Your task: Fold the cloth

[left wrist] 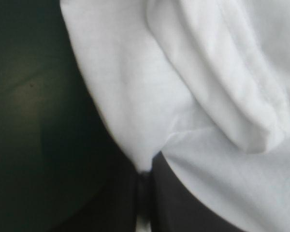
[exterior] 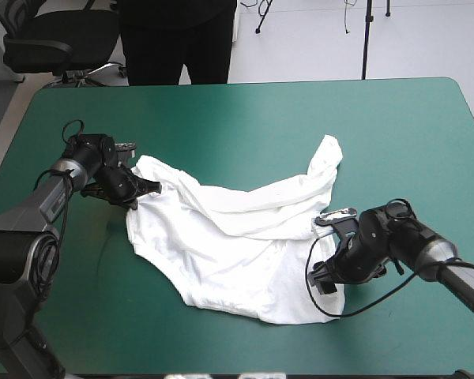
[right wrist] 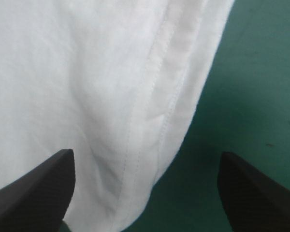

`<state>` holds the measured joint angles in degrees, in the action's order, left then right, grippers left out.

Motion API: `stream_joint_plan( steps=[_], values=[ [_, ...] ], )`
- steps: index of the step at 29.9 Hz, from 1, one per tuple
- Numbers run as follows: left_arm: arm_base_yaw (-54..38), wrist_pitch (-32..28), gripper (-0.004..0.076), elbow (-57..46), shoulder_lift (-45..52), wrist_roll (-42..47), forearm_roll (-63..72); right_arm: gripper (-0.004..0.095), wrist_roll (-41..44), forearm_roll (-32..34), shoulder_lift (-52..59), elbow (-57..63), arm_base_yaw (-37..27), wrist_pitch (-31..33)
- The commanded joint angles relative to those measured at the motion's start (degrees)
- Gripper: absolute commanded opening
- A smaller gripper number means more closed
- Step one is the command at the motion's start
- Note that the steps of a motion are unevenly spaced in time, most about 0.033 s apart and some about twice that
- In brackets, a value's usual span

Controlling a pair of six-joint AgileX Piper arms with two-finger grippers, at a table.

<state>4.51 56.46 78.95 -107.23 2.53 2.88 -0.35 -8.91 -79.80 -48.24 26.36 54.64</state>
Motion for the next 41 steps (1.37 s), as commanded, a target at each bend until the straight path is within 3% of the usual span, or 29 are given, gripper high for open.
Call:
stream_joint_plan(
  steps=[1,4,7,13,21,26,34,41],
  values=[
    [-0.01,-1.32,-0.0009,1.05,1.67,0.15,0.37,0.0742,0.69,1.52,-1.74,-1.13,1.27,-1.42],
    [-0.01,-1.32,-0.0009,1.05,1.67,-0.23,0.26,0.0715,1.24,2.21,-4.16,-1.13,2.06,-1.85],
    [-0.01,-1.32,-0.0009,1.05,1.67,-0.66,0.13,0.0548,1.22,2.61,-5.49,-1.13,3.01,-2.01],
    [-0.01,-1.93,-0.0009,1.05,1.67,-0.64,0.37,-0.0021,-0.9,2.49,-5.84,-1.13,5.21,-2.25],
    [-0.01,-1.66,-0.0009,1.15,2.26,-1.65,0.61,-0.0017,-1.24,1.99,-4.74,-1.52,5.87,-1.03],
    [-0.01,0.64,-0.0009,2.48,6.63,-2.53,0.61,-0.0017,2.22,7.12,0.46,-7.25,5.87,4.02],
    [-0.01,3.95,-0.0009,5.01,19.48,-5.63,8.74,-0.0017,6.19,10.28,8.61,-27.33,5.87,14.33],
    [-0.01,6.55,-0.0009,14.7,30.02,-6.92,14.53,-0.0017,7.02,10.28,10.8,-49.77,5.87,15.98]
  ],
)
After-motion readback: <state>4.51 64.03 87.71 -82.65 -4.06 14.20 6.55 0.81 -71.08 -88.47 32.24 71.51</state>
